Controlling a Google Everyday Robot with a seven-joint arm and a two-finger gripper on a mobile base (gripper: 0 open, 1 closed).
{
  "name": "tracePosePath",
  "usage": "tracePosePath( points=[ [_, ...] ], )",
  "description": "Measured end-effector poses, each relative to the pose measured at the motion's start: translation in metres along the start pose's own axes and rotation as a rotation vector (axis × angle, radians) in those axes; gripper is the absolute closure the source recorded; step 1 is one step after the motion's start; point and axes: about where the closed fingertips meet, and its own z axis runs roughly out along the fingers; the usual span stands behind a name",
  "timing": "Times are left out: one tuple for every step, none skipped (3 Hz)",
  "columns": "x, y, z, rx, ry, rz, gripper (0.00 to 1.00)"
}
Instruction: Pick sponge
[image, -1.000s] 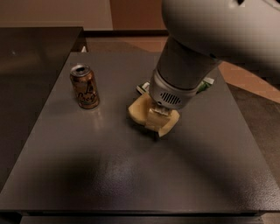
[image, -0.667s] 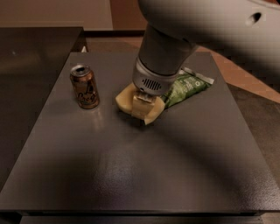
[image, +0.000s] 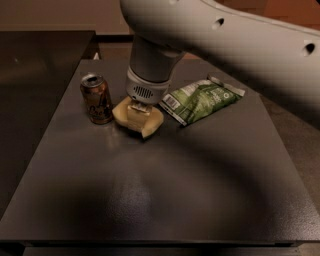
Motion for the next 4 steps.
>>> tracePosePath(
  points=[
    [-0.010, -0.001, 0.017, -0.025, 0.011, 0.011, 0.83],
    [-0.014, 0.002, 0.028, -0.051, 0.010, 0.028, 0.59],
    [-0.017, 0.005, 0.034, -0.072, 0.000, 0.034, 0.36],
    [-0.019, 0.008, 0.037, -0.091, -0.018, 0.027, 0.12]
  ],
)
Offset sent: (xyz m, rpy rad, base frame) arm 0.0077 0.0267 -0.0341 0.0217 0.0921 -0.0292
